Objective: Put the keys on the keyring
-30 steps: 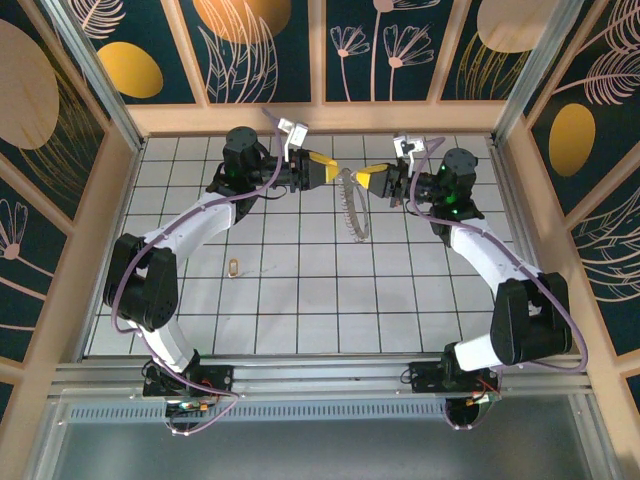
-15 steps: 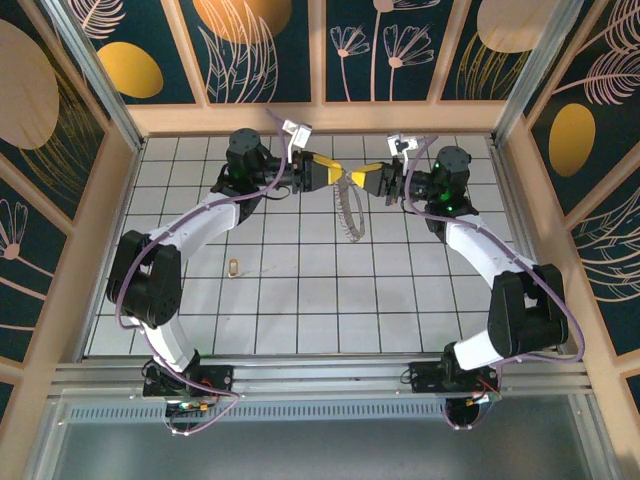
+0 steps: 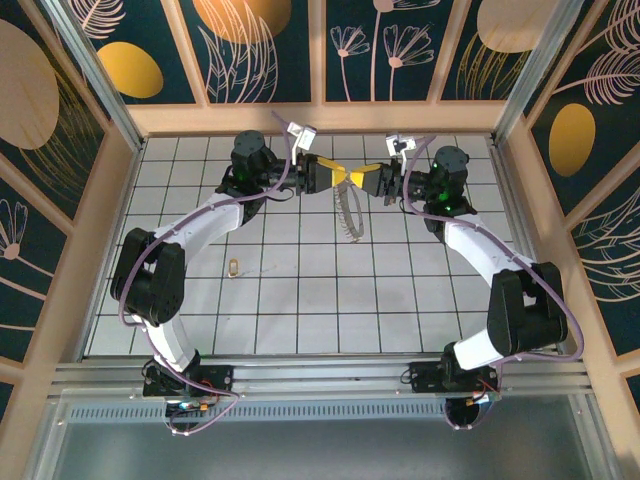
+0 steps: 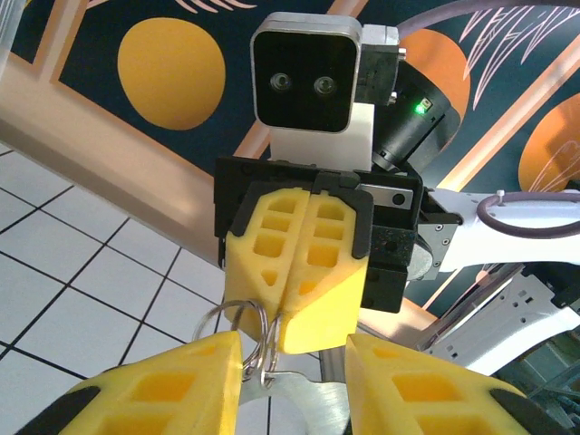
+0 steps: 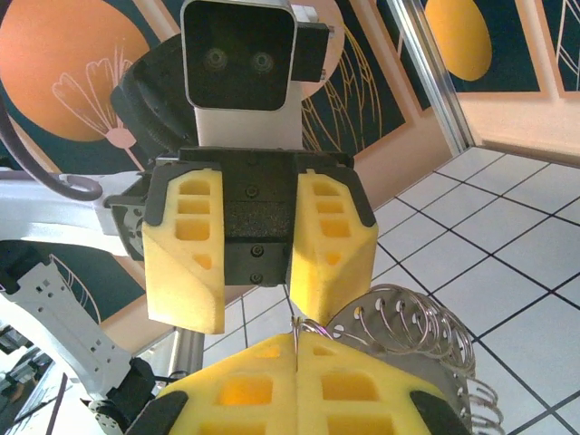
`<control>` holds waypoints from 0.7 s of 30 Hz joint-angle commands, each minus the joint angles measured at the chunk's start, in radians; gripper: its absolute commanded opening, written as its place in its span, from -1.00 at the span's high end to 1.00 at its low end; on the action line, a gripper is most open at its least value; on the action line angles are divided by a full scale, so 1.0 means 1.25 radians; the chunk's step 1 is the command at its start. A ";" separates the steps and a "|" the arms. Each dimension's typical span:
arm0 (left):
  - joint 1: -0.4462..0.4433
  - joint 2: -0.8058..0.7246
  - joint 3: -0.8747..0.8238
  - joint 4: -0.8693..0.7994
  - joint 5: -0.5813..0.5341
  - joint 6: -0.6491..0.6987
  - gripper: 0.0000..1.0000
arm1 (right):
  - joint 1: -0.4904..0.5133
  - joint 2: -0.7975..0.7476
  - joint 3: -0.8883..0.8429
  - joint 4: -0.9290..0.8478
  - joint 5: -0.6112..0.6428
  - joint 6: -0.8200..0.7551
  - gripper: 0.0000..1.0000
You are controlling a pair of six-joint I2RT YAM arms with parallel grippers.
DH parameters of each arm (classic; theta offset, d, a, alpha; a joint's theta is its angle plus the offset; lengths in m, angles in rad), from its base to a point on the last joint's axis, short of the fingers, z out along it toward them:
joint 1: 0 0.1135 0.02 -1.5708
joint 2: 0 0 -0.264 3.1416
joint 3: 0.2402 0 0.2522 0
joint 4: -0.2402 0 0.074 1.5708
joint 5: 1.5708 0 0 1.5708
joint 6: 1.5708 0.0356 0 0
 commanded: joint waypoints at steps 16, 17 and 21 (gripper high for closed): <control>-0.015 0.008 0.026 0.016 0.045 0.013 0.56 | 0.006 0.015 0.037 0.031 0.011 -0.011 1.00; -0.016 0.010 0.027 0.015 0.046 0.014 0.56 | 0.005 0.015 0.038 0.031 0.010 -0.011 1.00; -0.023 0.023 0.044 0.004 0.055 0.019 0.52 | 0.006 0.015 0.039 0.029 0.009 -0.010 1.00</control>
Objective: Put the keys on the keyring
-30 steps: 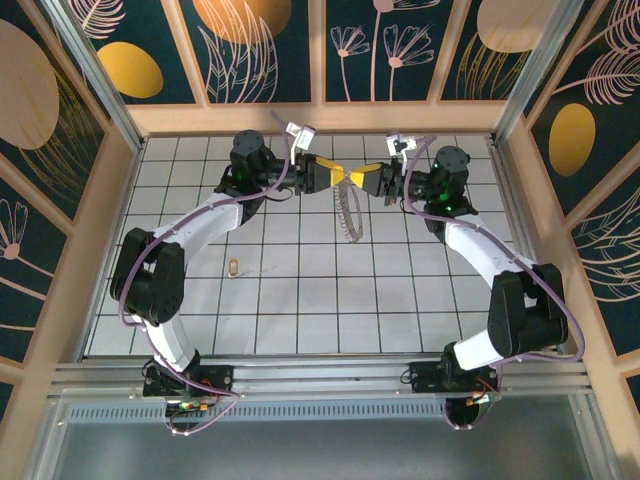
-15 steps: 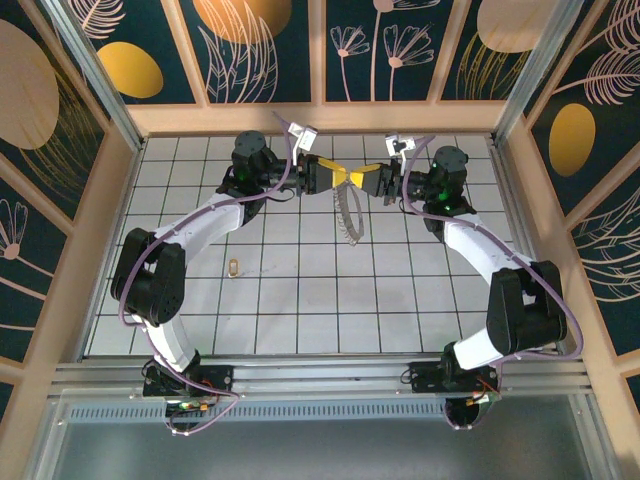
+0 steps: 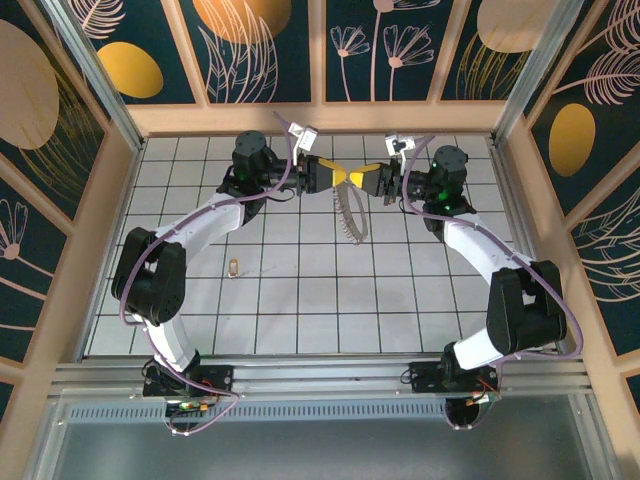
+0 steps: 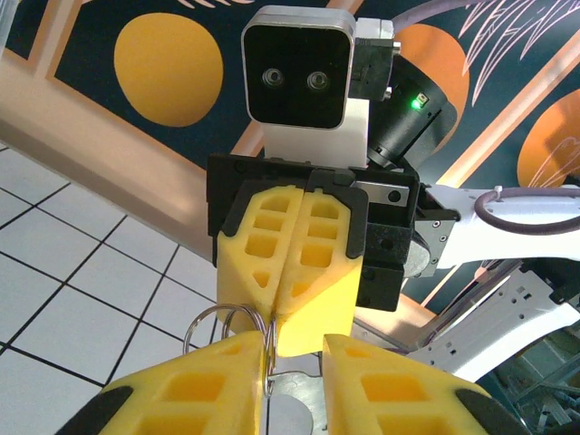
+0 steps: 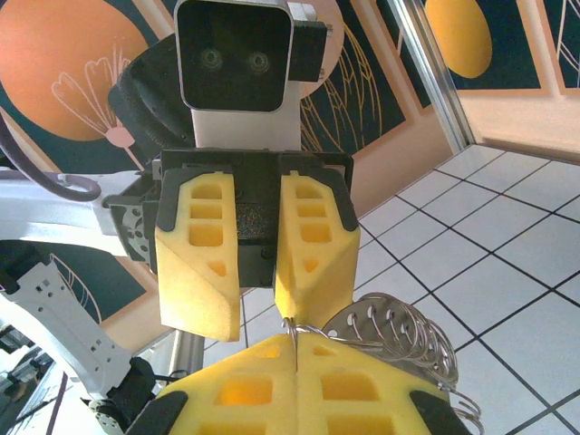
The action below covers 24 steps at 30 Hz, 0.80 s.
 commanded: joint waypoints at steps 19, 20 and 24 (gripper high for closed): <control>-0.032 0.024 0.052 -0.065 0.052 0.074 0.83 | 0.007 0.008 0.036 0.023 0.016 -0.013 1.00; -0.033 0.024 0.052 -0.065 0.052 0.076 0.83 | 0.006 0.009 0.036 0.025 0.015 -0.011 1.00; -0.035 0.026 0.056 -0.078 0.052 0.089 0.95 | 0.008 0.010 0.036 0.027 0.018 -0.009 1.00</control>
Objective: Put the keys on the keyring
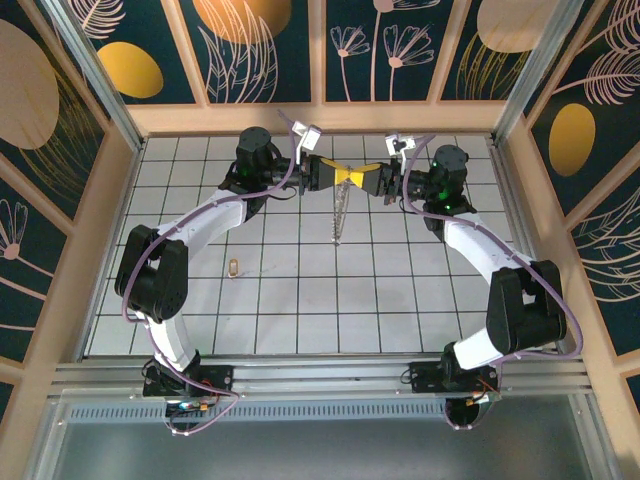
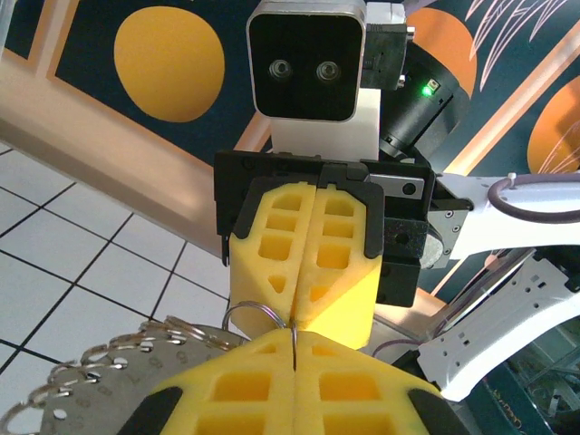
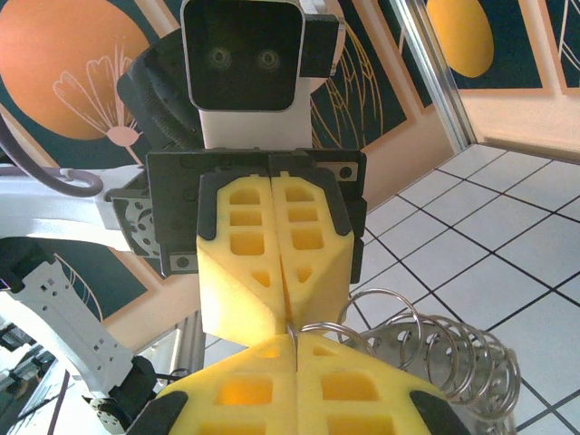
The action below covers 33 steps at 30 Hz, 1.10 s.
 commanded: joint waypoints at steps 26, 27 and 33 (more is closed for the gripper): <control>-0.037 -0.006 0.018 -0.092 -0.058 0.149 1.00 | -0.039 -0.001 0.016 0.062 0.092 0.065 -0.04; -0.037 -0.008 0.022 -0.095 -0.060 0.154 1.00 | -0.055 -0.012 0.001 0.085 0.095 0.085 -0.09; -0.037 -0.013 0.049 -0.131 -0.062 0.203 1.00 | -0.097 -0.063 -0.033 0.083 0.107 0.102 -0.13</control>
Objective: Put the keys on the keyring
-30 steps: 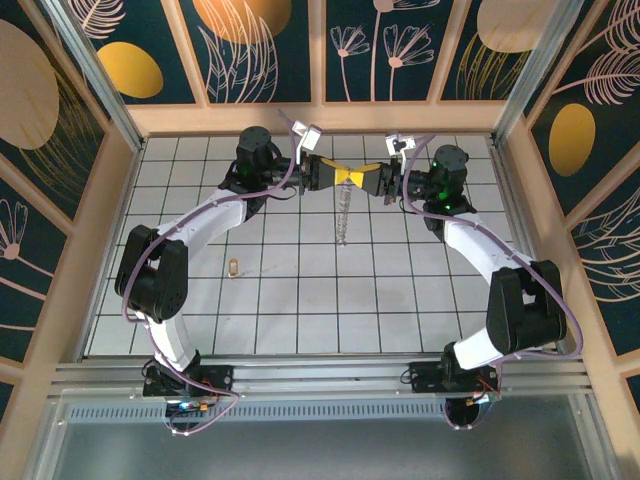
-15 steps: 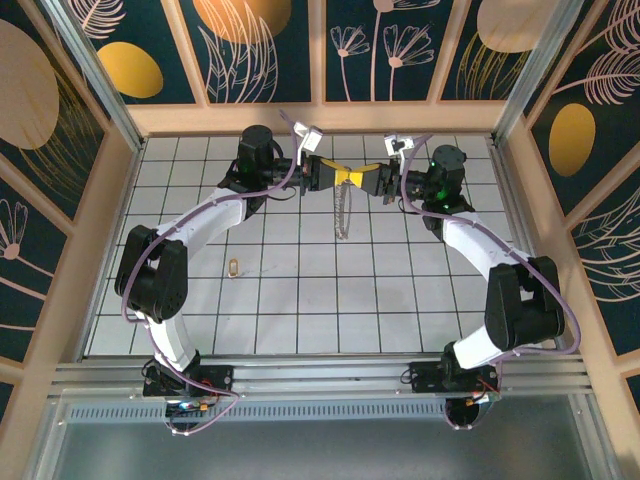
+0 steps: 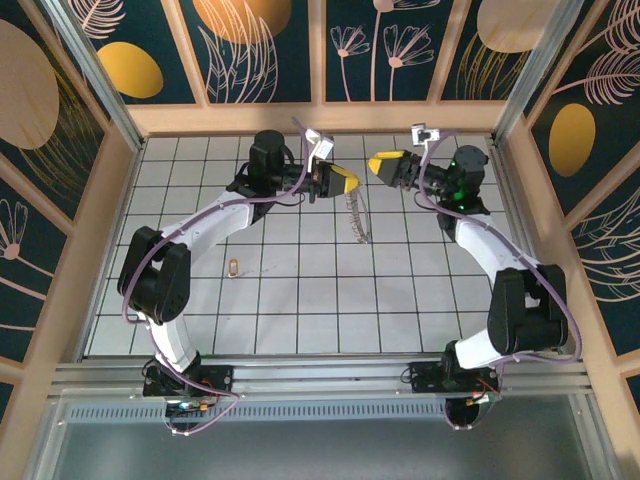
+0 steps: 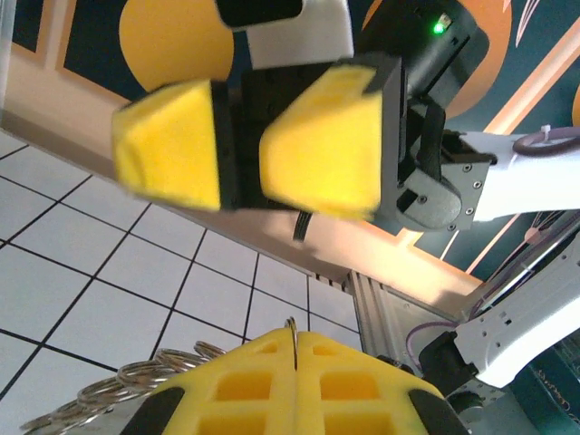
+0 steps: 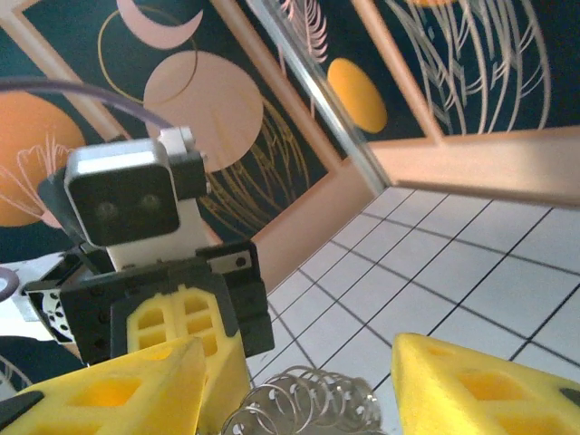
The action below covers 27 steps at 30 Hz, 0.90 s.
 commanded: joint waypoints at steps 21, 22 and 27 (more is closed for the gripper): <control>0.004 -0.023 0.097 -0.061 0.046 0.126 1.00 | 0.017 -0.076 -0.080 0.107 -0.119 -0.004 0.13; 0.003 -0.022 0.100 -0.061 0.051 0.126 1.00 | 0.021 -0.074 -0.078 0.104 -0.120 -0.006 0.13; 0.003 -0.021 0.105 -0.066 0.059 0.125 1.00 | 0.029 -0.063 -0.067 0.103 -0.115 -0.007 0.21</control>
